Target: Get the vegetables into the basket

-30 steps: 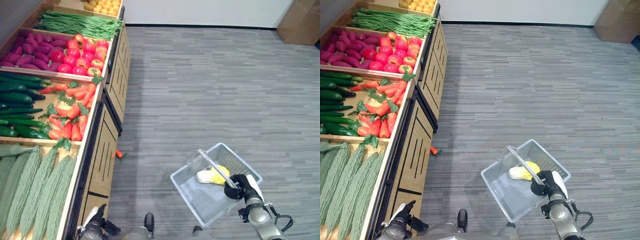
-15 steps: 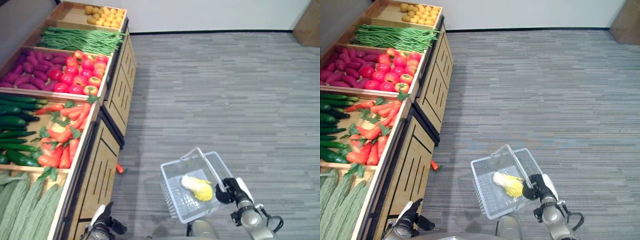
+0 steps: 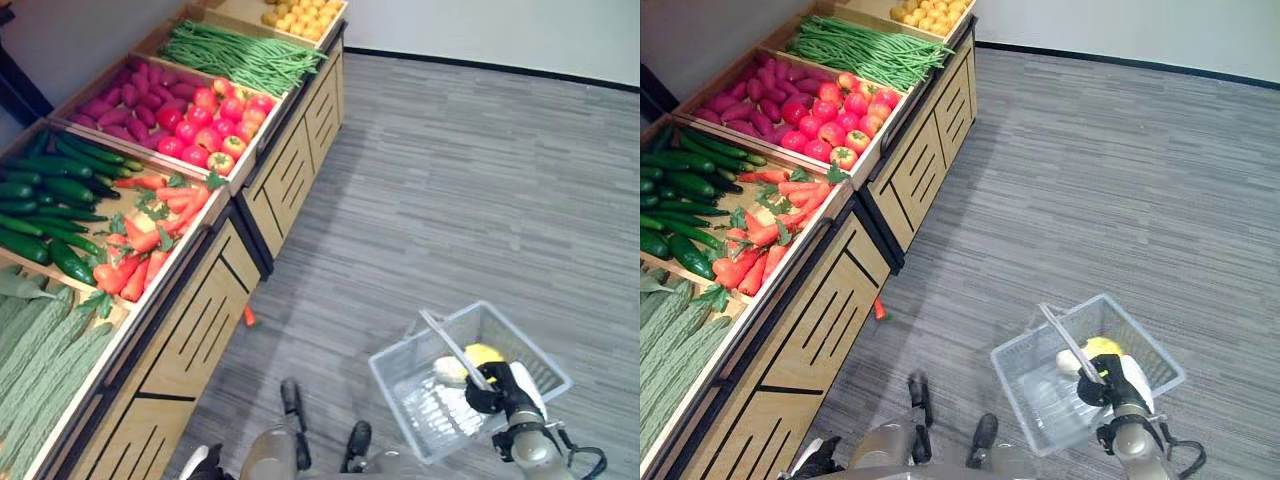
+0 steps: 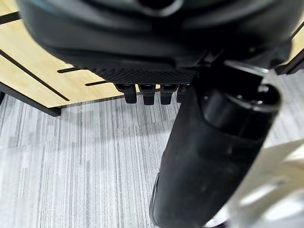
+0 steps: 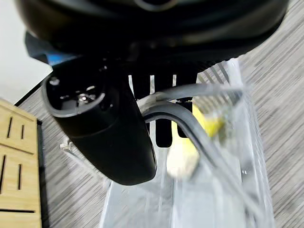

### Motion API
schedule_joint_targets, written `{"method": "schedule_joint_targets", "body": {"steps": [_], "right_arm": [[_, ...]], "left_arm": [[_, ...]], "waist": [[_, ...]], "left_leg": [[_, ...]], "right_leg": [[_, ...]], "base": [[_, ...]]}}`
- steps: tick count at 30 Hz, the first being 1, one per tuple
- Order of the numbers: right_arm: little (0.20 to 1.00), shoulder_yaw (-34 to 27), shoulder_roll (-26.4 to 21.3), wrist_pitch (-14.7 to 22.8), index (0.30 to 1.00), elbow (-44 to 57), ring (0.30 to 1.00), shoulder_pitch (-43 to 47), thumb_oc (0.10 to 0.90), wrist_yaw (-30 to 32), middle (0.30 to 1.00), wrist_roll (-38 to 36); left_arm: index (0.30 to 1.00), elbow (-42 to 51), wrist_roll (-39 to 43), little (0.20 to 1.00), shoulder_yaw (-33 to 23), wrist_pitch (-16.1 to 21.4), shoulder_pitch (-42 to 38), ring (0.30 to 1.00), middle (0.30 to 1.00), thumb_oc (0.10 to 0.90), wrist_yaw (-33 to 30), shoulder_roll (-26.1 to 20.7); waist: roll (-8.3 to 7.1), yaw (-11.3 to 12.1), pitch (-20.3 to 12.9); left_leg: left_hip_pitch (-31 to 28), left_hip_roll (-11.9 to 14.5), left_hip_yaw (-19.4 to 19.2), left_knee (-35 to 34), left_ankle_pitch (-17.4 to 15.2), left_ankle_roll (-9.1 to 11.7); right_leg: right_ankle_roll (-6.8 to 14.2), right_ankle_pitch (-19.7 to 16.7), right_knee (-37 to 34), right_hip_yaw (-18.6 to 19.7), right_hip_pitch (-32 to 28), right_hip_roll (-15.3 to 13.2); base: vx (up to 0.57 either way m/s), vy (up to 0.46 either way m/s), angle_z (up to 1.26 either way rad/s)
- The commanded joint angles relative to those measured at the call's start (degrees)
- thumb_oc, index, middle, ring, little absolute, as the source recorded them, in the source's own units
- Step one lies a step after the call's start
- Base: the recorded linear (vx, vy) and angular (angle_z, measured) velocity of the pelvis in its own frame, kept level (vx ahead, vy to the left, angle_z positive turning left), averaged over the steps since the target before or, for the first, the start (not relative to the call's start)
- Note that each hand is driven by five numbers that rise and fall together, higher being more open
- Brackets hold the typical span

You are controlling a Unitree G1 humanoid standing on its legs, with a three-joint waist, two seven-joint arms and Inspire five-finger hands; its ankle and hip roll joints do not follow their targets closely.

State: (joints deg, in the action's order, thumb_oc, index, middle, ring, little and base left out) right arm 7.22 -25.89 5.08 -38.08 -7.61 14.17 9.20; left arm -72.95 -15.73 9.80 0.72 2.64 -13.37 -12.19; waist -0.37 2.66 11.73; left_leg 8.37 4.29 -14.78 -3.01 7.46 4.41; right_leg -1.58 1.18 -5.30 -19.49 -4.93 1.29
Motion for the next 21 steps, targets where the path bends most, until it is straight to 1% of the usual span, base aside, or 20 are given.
{"method": "schedule_joint_targets", "body": {"steps": [1, 3, 4, 6, 7, 8, 15, 21], "right_arm": [[0.300, -3.11, -4.48, 4.99, 0.300, 7.77, 0.300, 1.73, 0.400, 2.17, 0.300, 0.69], [0.300, -2.42, -3.29, 4.63, 0.300, 6.94, 0.300, 2.89, 0.400, 2.22, 0.300, 0.60], [0.300, -2.03, -2.84, 4.65, 0.300, 6.23, 0.300, 3.74, 0.400, 2.21, 0.300, 0.35], [0.300, -1.29, -2.16, 4.56, 0.300, 5.83, 0.300, 4.72, 0.400, 2.31, 0.300, 0.34], [0.300, -1.26, -2.14, 4.58, 0.300, 5.79, 0.300, 4.76, 0.400, 2.32, 0.300, 0.34], [0.300, -0.80, -1.92, 4.60, 0.300, 6.18, 0.300, 4.86, 0.400, 2.09, 0.300, 0.53], [0.300, -0.16, -1.51, 4.58, 0.300, 5.80, 0.300, 5.19, 0.400, 2.19, 0.300, 0.93], [0.300, 0.87, -2.02, 4.65, 0.300, 5.79, 0.300, 5.07, 0.400, 1.88, 0.300, 2.63]], "left_arm": [[1.000, 0.65, -0.78, 1.000, -0.64, 0.90, -1.95, 1.000, 1.000, 0.900, -1.56, -3.28], [1.000, 1.02, 0.11, 1.000, -1.02, 1.11, -2.78, 1.000, 1.000, 0.900, -1.96, -4.20], [1.000, 1.28, 0.20, 1.000, -0.99, 1.06, -2.90, 1.000, 1.000, 0.900, -2.06, -4.54], [1.000, 1.02, -0.17, 1.000, -1.03, 0.94, -3.00, 1.000, 1.000, 0.900, -2.34, -5.00], [1.000, 1.02, -0.18, 1.000, -1.05, 0.94, -3.00, 1.000, 1.000, 0.900, -2.34, -5.01], [1.000, 1.27, -1.05, 1.000, -0.81, 0.77, -2.85, 1.000, 1.000, 0.900, -2.46, -5.31], [1.000, 1.64, -1.30, 1.000, -0.40, 0.98, -2.60, 1.000, 1.000, 0.900, -2.48, -5.35], [1.000, 1.60, -1.94, 1.000, 0.30, 1.14, -2.59, 1.000, 1.000, 0.900, -2.42, -5.38]], "waist": [[-0.47, -0.46, -3.38], [-1.51, 0.34, -3.40], [-1.74, 0.67, -3.43], [-1.90, 0.93, -3.38], [-1.92, 0.94, -3.38], [-2.10, 1.03, -3.35], [-2.20, 1.22, -3.43], [-2.24, 1.15, -3.56]], "left_leg": [[-3.32, 0.12, 1.07, 5.38, -3.15, -1.22], [-3.33, -1.16, 0.87, 7.37, -5.79, -2.62], [-3.44, -1.68, 0.83, 7.59, -6.60, -3.07], [-3.78, -2.23, 0.66, 7.15, -7.02, -3.55], [-3.79, -2.25, 0.63, 7.12, -7.01, -3.56], [-4.28, -2.60, 0.51, 6.15, -7.00, -3.83], [-5.76, -3.32, 0.32, 3.41, -6.51, -4.21], [-6.53, -3.38, 0.48, 3.25, -6.78, -4.10]], "right_leg": [[8.50, -0.22, 7.57, 4.84, 1.55, -10.03], [9.51, -0.66, 8.34, 5.66, 1.53, -11.90], [10.00, -1.01, 8.53, 5.91, 1.68, -12.47], [10.66, -1.82, 8.96, 6.22, 2.26, -13.00], [10.67, -1.82, 8.97, 6.25, 2.28, -13.02], [11.18, -2.91, 9.01, 6.54, 2.67, -13.29], [12.12, -4.84, 8.99, 7.01, 3.40, -13.76], [12.17, -4.60, 8.36, 6.75, 3.16, -13.55]], "base": [[0.16, 0.176, -0.28], [0.19, 0.265, 0.12], [0.14, 0.233, 0.08], [0.08, 0.130, -0.03], [0.06, 0.097, -0.02], [0.04, 0.058, -0.02], [0.04, 0.034, 0.03], [0.05, 0.004, -0.07]]}}
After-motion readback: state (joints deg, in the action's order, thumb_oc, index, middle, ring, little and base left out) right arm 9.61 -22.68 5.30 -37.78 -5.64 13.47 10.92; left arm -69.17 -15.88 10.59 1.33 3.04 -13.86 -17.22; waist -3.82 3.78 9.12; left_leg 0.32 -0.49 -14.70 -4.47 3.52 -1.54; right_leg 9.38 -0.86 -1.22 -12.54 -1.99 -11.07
